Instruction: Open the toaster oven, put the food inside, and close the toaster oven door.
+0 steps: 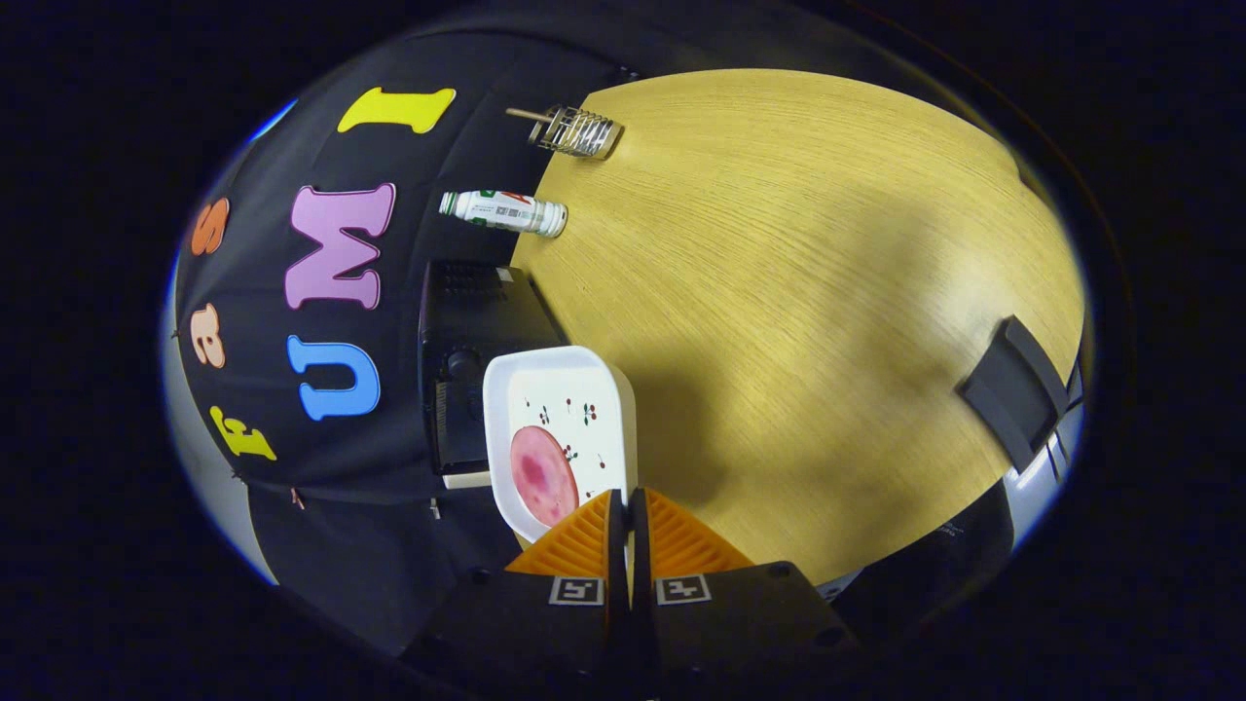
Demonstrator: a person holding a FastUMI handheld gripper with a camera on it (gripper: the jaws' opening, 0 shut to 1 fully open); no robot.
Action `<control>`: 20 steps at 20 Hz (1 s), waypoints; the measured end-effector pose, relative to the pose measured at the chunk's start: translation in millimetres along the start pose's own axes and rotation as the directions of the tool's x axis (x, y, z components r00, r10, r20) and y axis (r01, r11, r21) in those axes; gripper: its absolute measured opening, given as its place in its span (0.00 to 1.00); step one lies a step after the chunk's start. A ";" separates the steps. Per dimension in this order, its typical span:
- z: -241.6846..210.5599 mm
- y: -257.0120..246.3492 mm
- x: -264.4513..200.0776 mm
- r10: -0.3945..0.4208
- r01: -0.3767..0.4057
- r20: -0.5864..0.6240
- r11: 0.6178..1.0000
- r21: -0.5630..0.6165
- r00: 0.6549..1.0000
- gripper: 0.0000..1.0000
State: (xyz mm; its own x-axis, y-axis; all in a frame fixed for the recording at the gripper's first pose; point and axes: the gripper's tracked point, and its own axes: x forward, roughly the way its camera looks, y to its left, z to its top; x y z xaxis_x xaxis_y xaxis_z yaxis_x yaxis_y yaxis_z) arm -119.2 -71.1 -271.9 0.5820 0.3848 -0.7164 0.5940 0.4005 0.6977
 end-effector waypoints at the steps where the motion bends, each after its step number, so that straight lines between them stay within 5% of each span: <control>1: -8.5 5.0 -2.3 0.004 -0.004 0.009 1.000 0.001 1.000 0.05; 12: -75.7 85.5 55.5 0.061 -0.063 -0.034 0.996 -0.056 0.998 0.05; 20: -88.4 118.3 149.1 0.005 -0.008 -0.040 0.996 -0.085 0.999 0.05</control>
State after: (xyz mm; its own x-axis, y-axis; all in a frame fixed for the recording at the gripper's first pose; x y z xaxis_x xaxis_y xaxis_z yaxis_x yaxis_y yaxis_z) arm -11.3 107.2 -296.6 0.5619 0.4197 -0.7128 0.5401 0.4665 0.7004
